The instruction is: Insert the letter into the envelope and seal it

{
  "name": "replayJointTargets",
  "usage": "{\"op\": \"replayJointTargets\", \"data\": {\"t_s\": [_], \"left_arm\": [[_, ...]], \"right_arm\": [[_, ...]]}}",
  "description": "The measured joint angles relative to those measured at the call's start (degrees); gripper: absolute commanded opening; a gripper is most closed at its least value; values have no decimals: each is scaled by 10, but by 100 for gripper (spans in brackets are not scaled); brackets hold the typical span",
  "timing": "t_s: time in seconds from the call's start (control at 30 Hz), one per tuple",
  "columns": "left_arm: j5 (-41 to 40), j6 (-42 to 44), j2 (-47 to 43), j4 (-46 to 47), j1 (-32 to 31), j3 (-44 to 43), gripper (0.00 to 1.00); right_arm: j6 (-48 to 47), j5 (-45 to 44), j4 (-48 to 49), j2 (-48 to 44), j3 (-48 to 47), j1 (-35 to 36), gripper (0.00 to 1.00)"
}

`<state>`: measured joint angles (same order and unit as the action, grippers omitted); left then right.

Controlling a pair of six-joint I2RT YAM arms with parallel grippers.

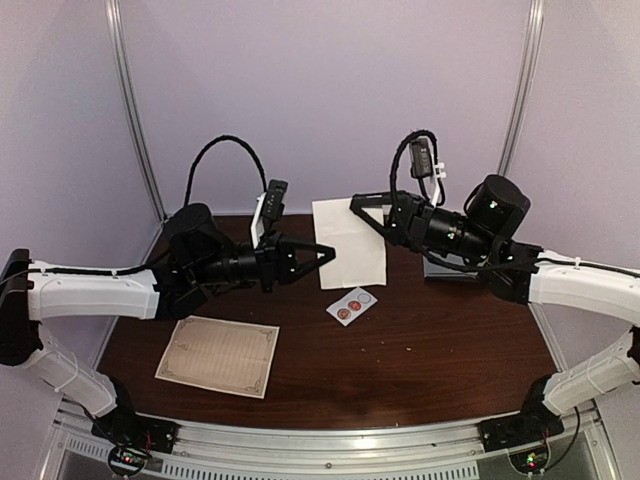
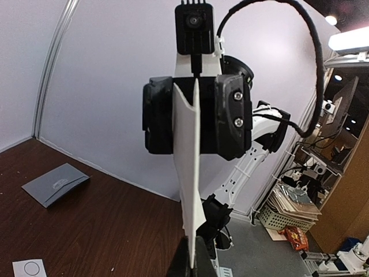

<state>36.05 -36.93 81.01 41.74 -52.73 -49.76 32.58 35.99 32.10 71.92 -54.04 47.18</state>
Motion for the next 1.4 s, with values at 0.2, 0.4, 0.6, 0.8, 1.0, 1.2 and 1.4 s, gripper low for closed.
{"op": "replayJointTargets", "data": {"t_s": [0.2, 0.4, 0.6, 0.8, 1.0, 1.2, 1.4], "left_arm": [[2, 5, 0, -11, -1, 3, 0], [2, 9, 0, -13, -1, 3, 26], [11, 12, 6, -19, -2, 1, 34], [17, 8, 19, -15, -2, -13, 33], [12, -1, 20, -10, -2, -17, 14], [4, -9, 22, -11, -2, -17, 0], [-50, 18, 19, -92, -2, -32, 0]], "right_arm": [[11, 2, 22, 9, -5, 0, 0], [13, 1, 23, 10, -5, 0, 0], [12, 0, 23, 10, -5, 0, 0], [7, -2, 17, 10, -5, 0, 0], [-8, -17, -11, 10, 1, 0, 0], [-13, -26, -27, 10, 11, 0, 18], [-27, -57, -56, -3, 11, 0, 99]]}}
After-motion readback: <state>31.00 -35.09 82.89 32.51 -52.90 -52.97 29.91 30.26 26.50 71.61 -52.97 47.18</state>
